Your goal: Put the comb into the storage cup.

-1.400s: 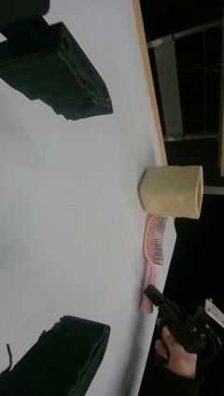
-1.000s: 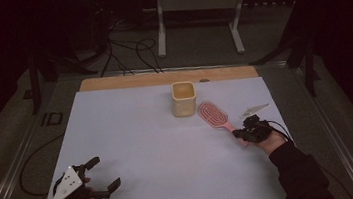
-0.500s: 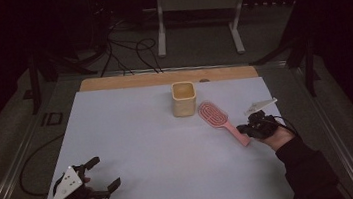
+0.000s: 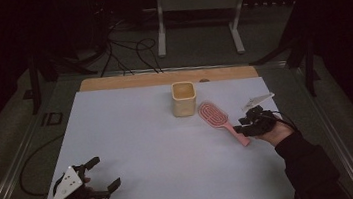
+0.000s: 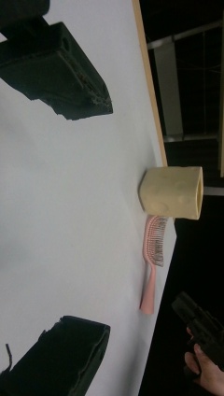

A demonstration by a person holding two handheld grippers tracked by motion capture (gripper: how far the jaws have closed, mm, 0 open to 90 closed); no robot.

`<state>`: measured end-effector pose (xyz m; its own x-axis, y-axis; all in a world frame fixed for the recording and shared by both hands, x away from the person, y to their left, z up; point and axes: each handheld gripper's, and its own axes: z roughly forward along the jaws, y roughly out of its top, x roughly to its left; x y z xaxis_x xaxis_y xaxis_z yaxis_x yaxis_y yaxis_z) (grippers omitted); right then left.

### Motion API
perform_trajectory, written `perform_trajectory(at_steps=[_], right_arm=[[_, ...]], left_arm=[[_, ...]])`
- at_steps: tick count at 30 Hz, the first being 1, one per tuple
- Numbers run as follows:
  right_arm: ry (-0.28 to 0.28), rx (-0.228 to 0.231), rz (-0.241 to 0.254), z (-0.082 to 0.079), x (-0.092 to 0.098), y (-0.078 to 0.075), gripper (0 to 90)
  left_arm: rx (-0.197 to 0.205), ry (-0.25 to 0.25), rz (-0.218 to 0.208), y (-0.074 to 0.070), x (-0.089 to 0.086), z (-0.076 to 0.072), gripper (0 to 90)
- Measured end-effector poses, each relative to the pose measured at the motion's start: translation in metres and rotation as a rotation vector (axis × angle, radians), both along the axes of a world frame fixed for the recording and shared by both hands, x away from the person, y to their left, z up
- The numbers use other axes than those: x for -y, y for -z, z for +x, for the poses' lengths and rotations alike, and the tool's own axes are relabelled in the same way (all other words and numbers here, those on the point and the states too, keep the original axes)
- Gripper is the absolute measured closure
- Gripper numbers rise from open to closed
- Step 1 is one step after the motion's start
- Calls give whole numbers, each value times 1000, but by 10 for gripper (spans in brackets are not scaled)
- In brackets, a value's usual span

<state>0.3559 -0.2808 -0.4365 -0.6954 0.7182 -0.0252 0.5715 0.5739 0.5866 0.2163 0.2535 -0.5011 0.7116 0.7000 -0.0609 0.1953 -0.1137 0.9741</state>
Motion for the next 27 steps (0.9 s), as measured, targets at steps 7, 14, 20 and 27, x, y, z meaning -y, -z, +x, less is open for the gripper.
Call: perform_trajectory(at_steps=[7, 14, 20, 27], right_arm=[[-5, -44, -26, 5, -4, 4, 326], [-1, -63, -56, 9, -9, 9, 200], [0, -87, -95, 13, -14, 9, 93], [13, -120, -130, 20, -19, 10, 87]], left_arm=[[1, -2, -1, 0, 0, 0, 2], [0, -2, -1, 0, 0, 0, 2], [1, -3, -1, 0, 0, 0, 1], [2, -2, -1, 0, -1, 0, 2]])
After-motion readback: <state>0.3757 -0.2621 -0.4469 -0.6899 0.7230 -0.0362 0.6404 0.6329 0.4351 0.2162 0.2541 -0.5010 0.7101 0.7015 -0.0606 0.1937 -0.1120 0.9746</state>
